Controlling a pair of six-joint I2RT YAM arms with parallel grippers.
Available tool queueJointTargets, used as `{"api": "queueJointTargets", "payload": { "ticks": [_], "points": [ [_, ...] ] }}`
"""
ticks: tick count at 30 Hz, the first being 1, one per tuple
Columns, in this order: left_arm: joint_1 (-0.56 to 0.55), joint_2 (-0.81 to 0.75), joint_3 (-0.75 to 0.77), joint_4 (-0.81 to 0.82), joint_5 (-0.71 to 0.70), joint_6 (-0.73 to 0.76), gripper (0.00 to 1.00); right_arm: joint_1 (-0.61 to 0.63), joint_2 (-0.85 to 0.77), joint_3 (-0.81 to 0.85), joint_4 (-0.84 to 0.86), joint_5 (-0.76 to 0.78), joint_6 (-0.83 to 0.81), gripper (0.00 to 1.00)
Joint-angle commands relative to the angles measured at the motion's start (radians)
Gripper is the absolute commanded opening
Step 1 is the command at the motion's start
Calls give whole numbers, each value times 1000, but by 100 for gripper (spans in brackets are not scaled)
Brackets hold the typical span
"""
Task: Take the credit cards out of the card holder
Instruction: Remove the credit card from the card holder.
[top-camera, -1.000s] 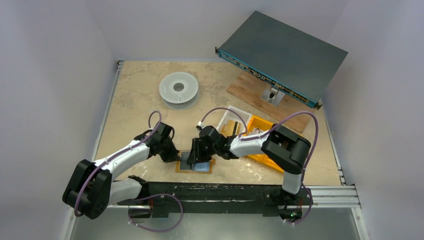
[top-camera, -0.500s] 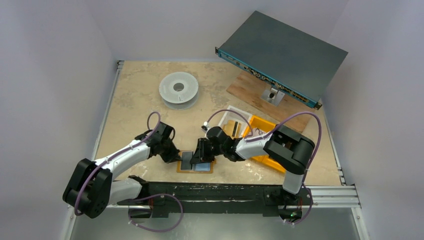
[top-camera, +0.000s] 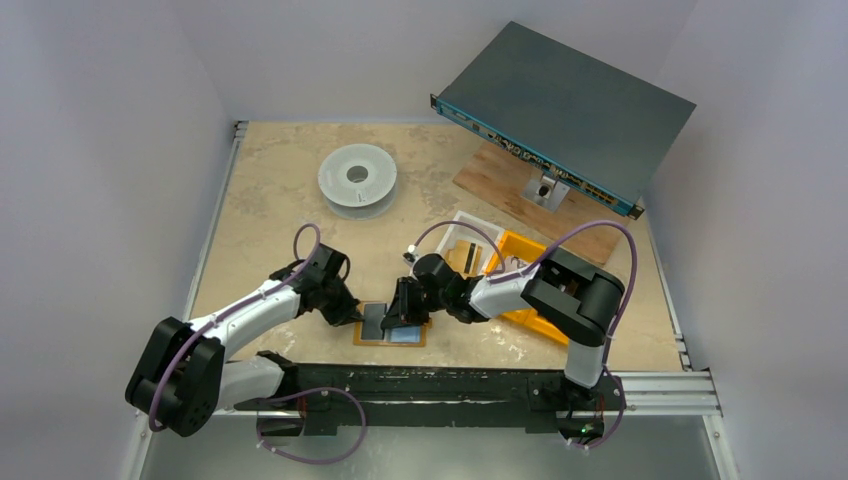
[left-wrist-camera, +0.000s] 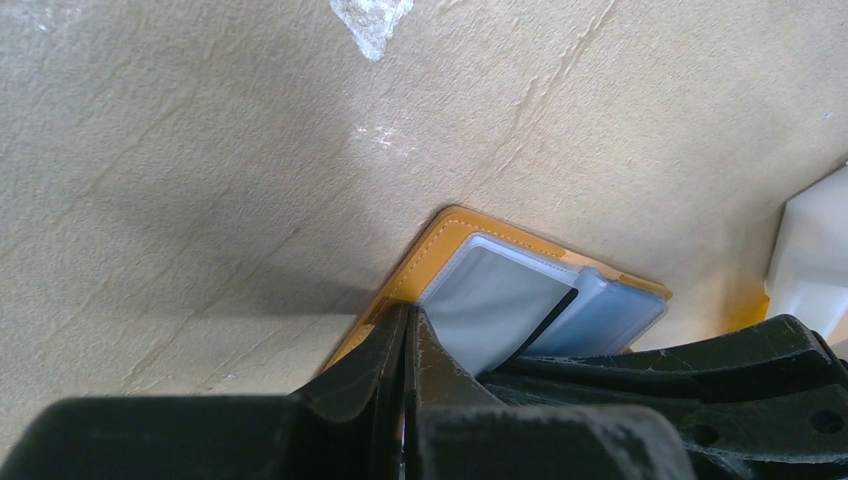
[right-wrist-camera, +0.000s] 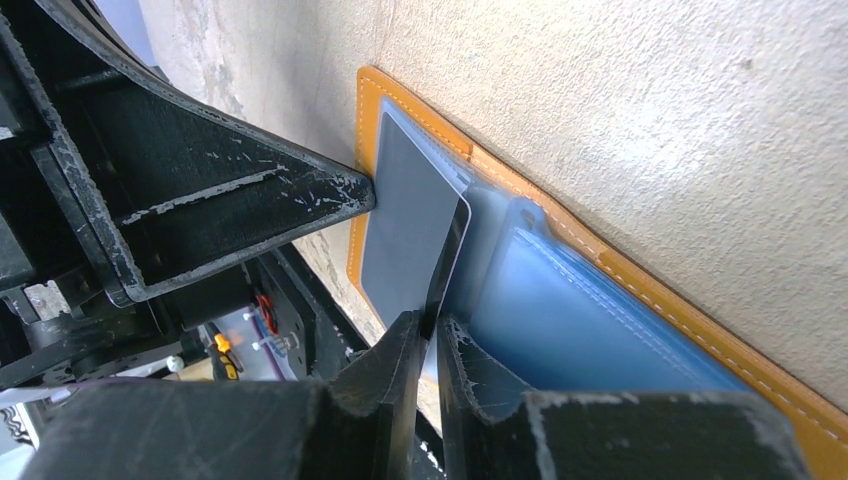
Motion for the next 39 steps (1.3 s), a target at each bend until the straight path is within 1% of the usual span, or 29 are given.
{"api": "queueJointTargets", "payload": {
  "ticks": [1, 7, 12, 27, 30, 35, 39],
  "points": [
    [-13, 39, -54, -47, -27, -9, 0, 1, -2, 6, 37, -6, 3, 11],
    [-11, 43, -56, -53, -41, -16, 0, -2, -42, 8, -13, 30, -16, 0],
    [-6, 66, -66, -39, -36, -27, 0, -11, -84, 1, -80, 68, -39, 0],
    [-3, 91, -74, -31, -38, -32, 0, -28, -125, -43, -115, 86, -47, 0],
    [-3, 89, -74, -31, -38, -32, 0, -32, -130, -54, -111, 88, -45, 4],
    [-3, 87, -74, -32, -38, -29, 0, -39, -123, -74, -69, 64, -32, 9],
    [-3, 90, -73, -26, -33, -27, 0, -39, -108, -69, -36, 39, -26, 19]
  ]
}}
